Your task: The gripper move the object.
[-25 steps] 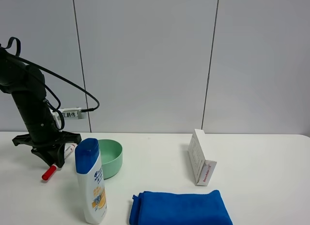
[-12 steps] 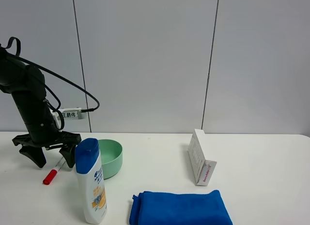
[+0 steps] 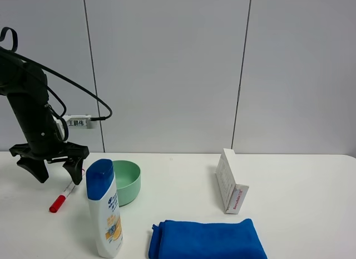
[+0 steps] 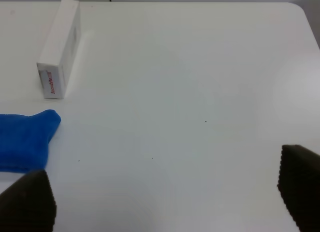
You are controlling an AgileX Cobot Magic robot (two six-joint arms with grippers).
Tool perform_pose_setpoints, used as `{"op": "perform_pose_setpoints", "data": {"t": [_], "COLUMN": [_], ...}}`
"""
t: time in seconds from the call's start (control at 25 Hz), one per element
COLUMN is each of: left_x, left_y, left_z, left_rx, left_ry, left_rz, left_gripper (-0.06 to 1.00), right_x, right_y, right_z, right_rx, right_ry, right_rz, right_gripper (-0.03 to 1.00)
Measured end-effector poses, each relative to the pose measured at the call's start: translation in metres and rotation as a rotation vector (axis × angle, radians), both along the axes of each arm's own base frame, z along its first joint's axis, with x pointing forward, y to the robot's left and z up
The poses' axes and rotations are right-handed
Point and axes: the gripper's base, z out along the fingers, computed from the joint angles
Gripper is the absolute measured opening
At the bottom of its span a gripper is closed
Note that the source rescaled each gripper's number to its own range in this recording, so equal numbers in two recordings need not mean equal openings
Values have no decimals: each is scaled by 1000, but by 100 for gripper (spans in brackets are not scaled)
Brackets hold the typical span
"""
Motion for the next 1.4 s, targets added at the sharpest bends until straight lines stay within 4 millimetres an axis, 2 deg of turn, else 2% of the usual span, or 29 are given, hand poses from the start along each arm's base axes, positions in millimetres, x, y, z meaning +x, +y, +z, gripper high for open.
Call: {"op": "perform_pose_setpoints", "data": {"t": [0.28,0.4,0.72,0.76,0.96,1.04,1.24,1.4], "left_x": [-6,-8,-24,-31,-45,-52,-74,-92], "left_y": [3,4,1,0,1,2,3,5], "left_z": [23,44,124,142,174,185,221,242], "left_rx": [-3,-7,-81,-107,-120,-124,-134,-127], "left_ry": [-12,-63,-285,-327,-409,-440,-539,-587], "left_rz": [2,2,33,41,39,38,32,21], "left_gripper": [75,75,75,75,75,78,96,99], "right_x": [0,0,0,0,0,0,0,0], "right_y": [0,0,0,0,0,0,0,0], "right_z": [0,0,0,0,0,0,0,0], "right_rx": [0,0,0,0,0,0,0,0], "right_ry": [0,0,0,0,0,0,0,0], "right_rz": [0,0,0,0,0,0,0,0], "right_gripper": [100,100,100,100,100,100,100,100]}}
